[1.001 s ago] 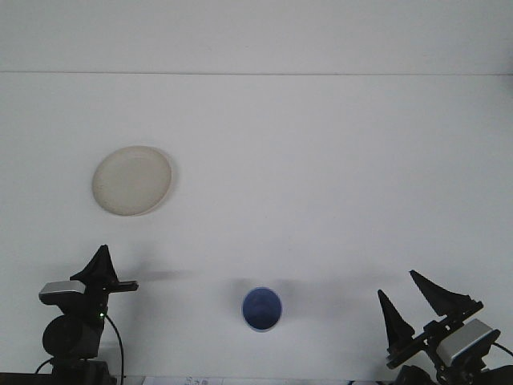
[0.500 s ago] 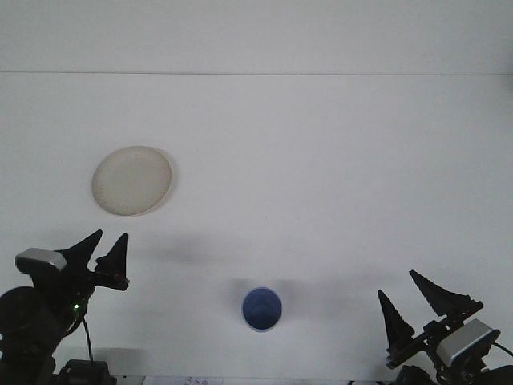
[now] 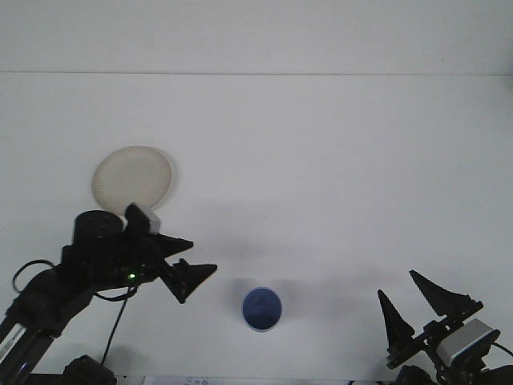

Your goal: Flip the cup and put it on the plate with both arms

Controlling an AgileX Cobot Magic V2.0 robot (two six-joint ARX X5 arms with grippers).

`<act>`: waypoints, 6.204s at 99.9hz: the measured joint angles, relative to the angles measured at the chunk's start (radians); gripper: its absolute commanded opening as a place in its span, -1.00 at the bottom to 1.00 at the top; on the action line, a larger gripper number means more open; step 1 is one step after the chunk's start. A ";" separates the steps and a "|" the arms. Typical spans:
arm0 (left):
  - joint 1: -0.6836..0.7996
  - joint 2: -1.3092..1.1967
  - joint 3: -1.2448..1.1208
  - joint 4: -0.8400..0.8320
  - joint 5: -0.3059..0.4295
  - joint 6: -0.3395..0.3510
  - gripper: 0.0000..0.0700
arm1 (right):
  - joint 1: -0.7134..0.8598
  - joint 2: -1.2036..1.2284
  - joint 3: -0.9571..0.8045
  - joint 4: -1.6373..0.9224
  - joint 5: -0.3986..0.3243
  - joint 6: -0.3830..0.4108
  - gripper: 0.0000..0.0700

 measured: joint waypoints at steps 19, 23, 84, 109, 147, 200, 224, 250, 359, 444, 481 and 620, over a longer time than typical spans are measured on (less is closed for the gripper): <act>-0.220 0.198 0.002 -0.002 -0.130 0.038 0.67 | 0.000 0.000 0.000 -0.018 0.000 0.000 0.37; -0.248 0.233 0.004 -0.003 -0.155 0.047 0.67 | 0.000 0.000 0.000 -0.028 0.000 0.000 0.37; -0.361 0.528 0.026 0.092 -0.230 0.123 0.21 | 0.000 0.000 0.000 -0.077 0.000 0.001 0.37; -0.387 0.543 0.027 0.092 -0.288 0.150 -1.00 | 0.000 0.000 0.000 -0.077 0.000 0.001 0.37; -0.403 0.544 0.121 -0.031 -0.314 0.174 -0.98 | 0.000 0.000 0.000 -0.077 0.000 0.001 0.37; 0.012 0.309 0.489 -0.315 -0.705 0.278 -0.99 | 0.000 0.000 0.000 -0.076 0.000 0.002 0.37; 0.348 0.418 0.485 -0.301 -0.718 0.312 -0.99 | 0.000 0.000 0.000 -0.076 0.000 0.008 0.37; 0.476 0.646 0.491 -0.227 -0.718 0.321 -0.99 | 0.000 0.000 0.000 -0.076 0.000 0.018 0.37; 0.502 0.864 0.573 -0.128 -0.676 0.283 0.45 | 0.000 0.000 0.000 -0.076 0.003 0.019 0.37; 0.420 0.045 0.362 -0.102 -0.381 0.177 0.44 | 0.000 0.000 0.000 -0.076 0.019 0.024 0.37; 0.309 -0.636 -0.297 0.004 -0.324 0.098 0.44 | 0.000 0.000 0.000 -0.076 0.025 0.024 0.37; 0.321 -0.840 -0.408 0.033 -0.324 0.018 -0.96 | 0.001 0.000 0.000 -0.076 0.025 0.024 -0.98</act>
